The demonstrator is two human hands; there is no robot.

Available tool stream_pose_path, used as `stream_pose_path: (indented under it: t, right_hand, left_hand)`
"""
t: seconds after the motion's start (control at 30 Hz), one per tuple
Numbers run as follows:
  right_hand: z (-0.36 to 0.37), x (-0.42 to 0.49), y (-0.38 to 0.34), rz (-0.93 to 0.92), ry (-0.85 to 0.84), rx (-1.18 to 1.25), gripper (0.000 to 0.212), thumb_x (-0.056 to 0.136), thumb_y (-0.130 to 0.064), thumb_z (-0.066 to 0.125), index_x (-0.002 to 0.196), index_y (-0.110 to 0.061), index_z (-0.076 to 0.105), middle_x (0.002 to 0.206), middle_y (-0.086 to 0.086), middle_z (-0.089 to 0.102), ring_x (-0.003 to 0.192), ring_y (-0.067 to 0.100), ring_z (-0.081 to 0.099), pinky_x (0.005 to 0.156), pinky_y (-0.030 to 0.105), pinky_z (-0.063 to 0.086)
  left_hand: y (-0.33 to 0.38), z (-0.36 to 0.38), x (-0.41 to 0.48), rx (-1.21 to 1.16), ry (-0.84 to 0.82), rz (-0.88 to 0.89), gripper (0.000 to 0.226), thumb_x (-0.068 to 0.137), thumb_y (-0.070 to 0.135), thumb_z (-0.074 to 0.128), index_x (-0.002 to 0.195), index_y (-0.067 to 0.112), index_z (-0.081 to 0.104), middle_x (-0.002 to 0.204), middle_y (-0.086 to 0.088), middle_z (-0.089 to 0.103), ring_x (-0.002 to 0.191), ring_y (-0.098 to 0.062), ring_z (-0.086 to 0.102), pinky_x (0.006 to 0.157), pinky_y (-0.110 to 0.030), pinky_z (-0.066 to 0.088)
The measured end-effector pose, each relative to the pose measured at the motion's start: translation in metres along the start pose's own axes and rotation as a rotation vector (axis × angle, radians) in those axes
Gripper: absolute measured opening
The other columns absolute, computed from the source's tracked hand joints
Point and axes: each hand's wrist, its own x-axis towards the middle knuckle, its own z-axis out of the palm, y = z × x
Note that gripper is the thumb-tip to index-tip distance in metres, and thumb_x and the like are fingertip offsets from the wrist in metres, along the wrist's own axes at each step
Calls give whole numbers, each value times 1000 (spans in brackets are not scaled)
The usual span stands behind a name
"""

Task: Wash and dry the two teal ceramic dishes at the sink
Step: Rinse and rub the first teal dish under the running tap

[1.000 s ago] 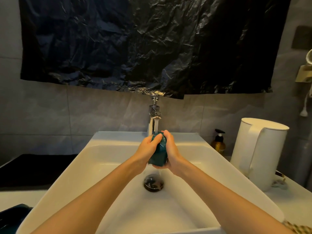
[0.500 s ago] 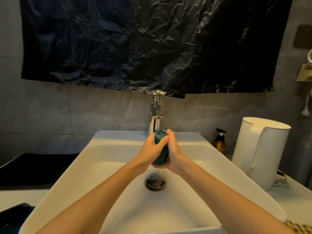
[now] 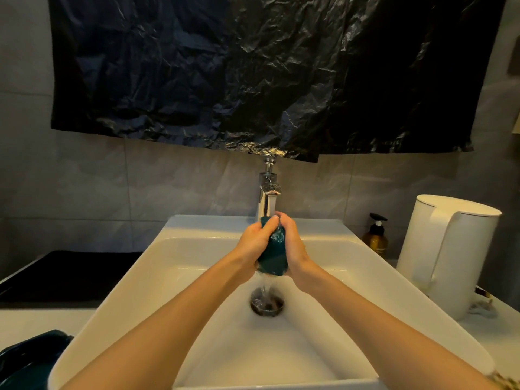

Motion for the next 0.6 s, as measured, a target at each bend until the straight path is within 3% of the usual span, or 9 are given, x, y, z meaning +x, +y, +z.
stream_pose_path:
  t: [0.07,0.17,0.23,0.37,0.47,0.53,0.6]
  right_hand:
    - [-3,1,0,-15,23,-10,39,92,-59,36,115,-33,53,114,9,59,100,20,59,80,39,56]
    - [-4,7,5,-317,42,-200,30,88,-55,36,117,-50,44,127,4,50,112,17,52,98,42,47]
    - [-4,8,10,-432,-7,-249,29,83,-56,36,112,-58,40,128,1,49,114,15,51,99,40,47]
    - [-6,11,16,-533,-35,-373,49,78,-64,40,127,-55,34,135,-1,40,118,15,47,99,41,47]
    - [-3,13,12,-412,21,-240,58,76,-64,43,131,-52,32,138,-2,40,120,18,47,102,45,44]
    - [-1,11,7,-158,28,-57,59,81,-69,45,132,-41,42,135,1,49,115,20,54,97,44,48]
    - [-6,5,0,152,5,100,63,76,-76,45,113,-28,62,117,10,64,103,25,62,90,46,52]
  left_hand:
    - [-1,-1,2,7,-33,0,30,96,35,48,115,13,58,110,-10,64,100,-22,61,75,-29,53]
    - [2,-6,5,-112,-31,-58,35,96,40,46,117,14,59,112,-11,64,101,-23,61,74,-31,53]
    - [5,-10,7,-205,-32,-96,38,95,42,47,116,14,60,110,-11,65,101,-24,62,77,-34,54]
    - [10,-13,5,-262,-44,-147,35,96,39,47,116,14,61,103,-11,65,92,-24,61,71,-35,54]
    - [9,-12,3,-189,-70,-98,33,96,35,48,117,13,61,106,-11,65,92,-22,62,72,-33,54]
    - [4,-7,2,-72,-85,-40,31,96,34,48,115,13,61,104,-9,67,91,-20,63,75,-32,54]
    - [-3,-3,0,12,-93,-8,28,96,34,49,114,16,59,106,-7,66,96,-21,63,81,-34,54]
